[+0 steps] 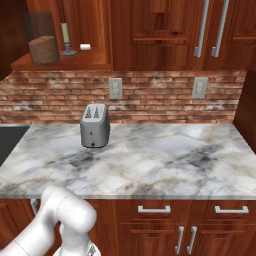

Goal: Pick the candle and jar from the dining table and place them in the open cabinet. Close the cabinet after placing the objects.

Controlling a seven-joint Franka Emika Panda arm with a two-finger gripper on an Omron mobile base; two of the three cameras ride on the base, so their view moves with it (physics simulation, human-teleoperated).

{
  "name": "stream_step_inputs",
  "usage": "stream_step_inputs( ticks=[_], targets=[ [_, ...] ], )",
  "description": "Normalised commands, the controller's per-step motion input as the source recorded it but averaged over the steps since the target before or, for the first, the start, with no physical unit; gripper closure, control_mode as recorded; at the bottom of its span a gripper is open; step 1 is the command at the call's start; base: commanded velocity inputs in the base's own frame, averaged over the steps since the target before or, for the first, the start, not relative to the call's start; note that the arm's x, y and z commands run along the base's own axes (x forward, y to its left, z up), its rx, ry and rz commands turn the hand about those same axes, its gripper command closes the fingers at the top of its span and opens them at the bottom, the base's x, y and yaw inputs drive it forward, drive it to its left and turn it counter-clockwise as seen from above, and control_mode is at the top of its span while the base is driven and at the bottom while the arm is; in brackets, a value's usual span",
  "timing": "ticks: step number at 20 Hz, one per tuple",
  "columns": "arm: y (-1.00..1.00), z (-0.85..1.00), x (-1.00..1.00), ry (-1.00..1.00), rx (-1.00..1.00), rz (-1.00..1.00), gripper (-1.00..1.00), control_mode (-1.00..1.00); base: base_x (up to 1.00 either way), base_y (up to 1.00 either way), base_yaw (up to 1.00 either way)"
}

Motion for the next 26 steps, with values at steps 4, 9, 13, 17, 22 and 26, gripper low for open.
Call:
stream_step_inputs(
  ticks=[4,9,13,17,22,26],
  targets=[
    [0.01,0.0,0.47,0.0,0.0,-0.01,-1.0,-1.0,0.0,0.0,0.0],
    [0.13,0.0,0.32,0.0,0.0,0.0,-1.0,-1.0,0.0,0.0,0.0],
    [0.32,0.0,0.47,0.0,0.0,0.0,-1.0,-1.0,0.0,0.0,0.0],
    [0.4,0.0,0.34,0.0,0.0,0.0,-1.0,-1.0,0.0,0.0,0.0],
    [0.37,0.02,0.27,0.0,0.0,0.0,-1.0,-1.0,0.0,0.0,0.0],
    [0.17,0.13,0.22,0.0,0.0,0.0,-1.0,-1.0,0.0,0.0,0.0]
  ],
)
